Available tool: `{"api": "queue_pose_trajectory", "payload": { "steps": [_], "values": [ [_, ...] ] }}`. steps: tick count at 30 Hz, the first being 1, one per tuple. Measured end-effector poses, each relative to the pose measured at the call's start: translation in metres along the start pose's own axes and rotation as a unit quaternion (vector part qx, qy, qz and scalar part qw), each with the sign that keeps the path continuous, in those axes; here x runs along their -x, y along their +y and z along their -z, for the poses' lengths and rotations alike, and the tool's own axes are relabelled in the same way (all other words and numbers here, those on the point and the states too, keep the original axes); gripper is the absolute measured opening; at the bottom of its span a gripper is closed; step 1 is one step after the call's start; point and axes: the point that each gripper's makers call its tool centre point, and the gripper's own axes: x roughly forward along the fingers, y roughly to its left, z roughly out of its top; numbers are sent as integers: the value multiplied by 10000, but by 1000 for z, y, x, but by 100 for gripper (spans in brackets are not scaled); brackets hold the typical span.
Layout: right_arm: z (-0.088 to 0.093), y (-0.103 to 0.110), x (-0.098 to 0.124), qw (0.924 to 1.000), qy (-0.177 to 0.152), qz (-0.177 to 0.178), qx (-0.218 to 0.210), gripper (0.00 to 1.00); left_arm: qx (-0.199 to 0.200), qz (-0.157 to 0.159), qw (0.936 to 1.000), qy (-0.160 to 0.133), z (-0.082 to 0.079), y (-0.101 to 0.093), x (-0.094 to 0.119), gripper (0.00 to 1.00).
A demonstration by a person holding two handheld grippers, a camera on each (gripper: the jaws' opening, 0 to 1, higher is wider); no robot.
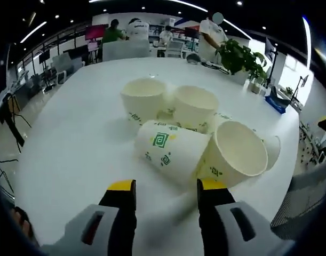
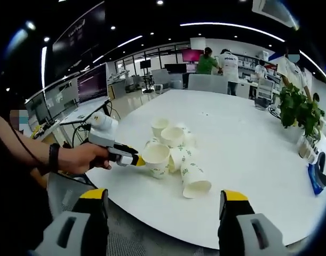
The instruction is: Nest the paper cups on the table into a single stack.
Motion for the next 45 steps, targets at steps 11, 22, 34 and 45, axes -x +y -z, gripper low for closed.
{"api": "queue_pose_trajectory", "payload": {
  "steps": [11, 22, 34, 45],
  "values": [
    [8, -2, -3, 10000, 82, -12, -28, 87, 204, -154, 9996, -106, 3, 16, -9, 12],
    [16, -6, -10, 9999, 91, 0, -110, 87, 558, -453, 9973, -114, 15, 43, 5, 0],
    [12, -7, -13, 9999, 17, -27, -155, 87, -123, -516, 9986, -75, 19, 56, 39, 0],
    [9, -5, -14, 9998, -69, -71, -146, 87, -653, -501, 9963, -250, -4, 51, 54, 0]
  ]
}}
